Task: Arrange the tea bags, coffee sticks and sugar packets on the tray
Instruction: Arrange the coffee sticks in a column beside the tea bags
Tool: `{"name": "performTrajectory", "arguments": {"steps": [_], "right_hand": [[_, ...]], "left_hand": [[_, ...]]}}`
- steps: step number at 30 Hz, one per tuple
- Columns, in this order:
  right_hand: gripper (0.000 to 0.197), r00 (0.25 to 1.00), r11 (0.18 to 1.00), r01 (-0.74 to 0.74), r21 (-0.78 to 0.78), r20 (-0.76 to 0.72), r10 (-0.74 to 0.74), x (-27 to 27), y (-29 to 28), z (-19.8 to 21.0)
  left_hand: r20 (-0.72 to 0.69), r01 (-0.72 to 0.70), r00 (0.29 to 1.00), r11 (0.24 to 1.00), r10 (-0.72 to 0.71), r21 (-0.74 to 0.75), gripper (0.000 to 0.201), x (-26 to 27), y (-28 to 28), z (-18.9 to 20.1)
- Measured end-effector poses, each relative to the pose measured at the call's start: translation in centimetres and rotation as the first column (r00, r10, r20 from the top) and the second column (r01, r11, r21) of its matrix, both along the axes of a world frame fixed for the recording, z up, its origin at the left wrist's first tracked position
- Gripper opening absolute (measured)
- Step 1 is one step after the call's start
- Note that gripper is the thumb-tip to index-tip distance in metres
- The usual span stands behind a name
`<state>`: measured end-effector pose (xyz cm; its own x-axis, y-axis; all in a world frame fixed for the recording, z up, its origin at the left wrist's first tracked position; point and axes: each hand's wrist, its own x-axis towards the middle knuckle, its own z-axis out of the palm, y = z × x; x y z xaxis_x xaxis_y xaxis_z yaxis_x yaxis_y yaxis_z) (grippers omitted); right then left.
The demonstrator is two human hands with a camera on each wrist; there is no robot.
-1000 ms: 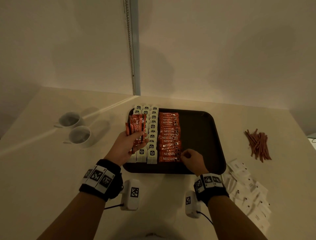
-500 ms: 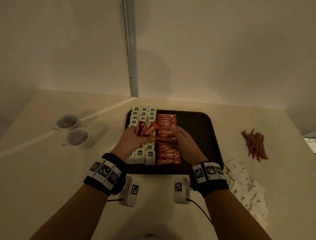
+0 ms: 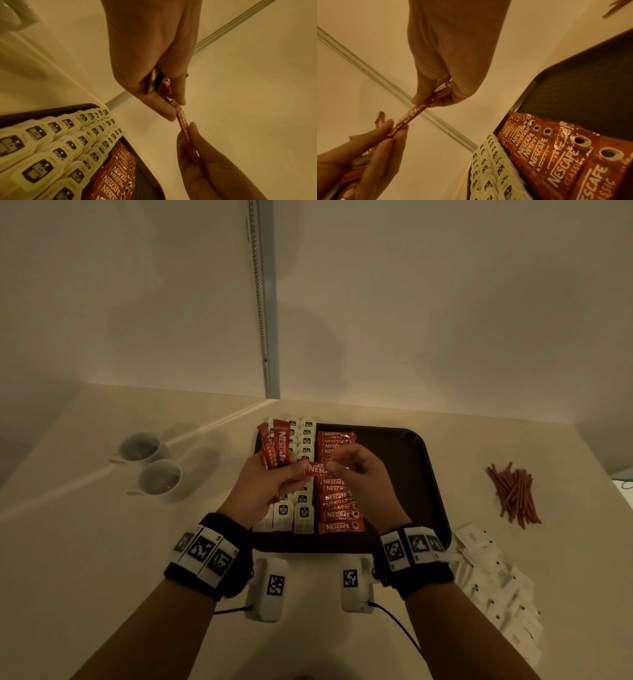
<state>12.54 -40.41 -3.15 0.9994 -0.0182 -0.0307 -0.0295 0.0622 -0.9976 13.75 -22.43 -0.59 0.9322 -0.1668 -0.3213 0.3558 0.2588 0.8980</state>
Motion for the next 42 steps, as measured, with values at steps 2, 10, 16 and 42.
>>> {"name": "performTrajectory", "arguments": {"steps": [2, 10, 16, 42], "right_hand": [[0.016, 1.000, 0.999, -0.004, 0.046, -0.030, 0.005, -0.1, 0.0, -0.1], [0.016, 0.986, 0.991, -0.130, 0.003, -0.100, 0.130, -0.2, 0.8, 0.6], [0.015, 0.988, 0.992, -0.117, -0.049, -0.104, 0.111, 0.0, 0.5, 1.4], [0.016, 0.898, 0.664, -0.368, -0.650, -0.435, 0.072, -3.5, -7.2, -6.9]], "left_hand": [[0.007, -0.038, 0.999, 0.999, 0.037, 0.018, 0.018, 0.1, 0.0, 0.1], [0.138, -0.061, 0.990, 0.981, 0.035, 0.183, 0.020, -0.4, -0.9, 0.3], [0.192, -0.138, 0.977, 0.961, 0.092, 0.240, 0.025, -0.5, -0.8, -0.1], [0.036, -0.224, 0.974, 0.932, 0.223, 0.285, 0.016, -2.2, 2.6, -2.6]]}}
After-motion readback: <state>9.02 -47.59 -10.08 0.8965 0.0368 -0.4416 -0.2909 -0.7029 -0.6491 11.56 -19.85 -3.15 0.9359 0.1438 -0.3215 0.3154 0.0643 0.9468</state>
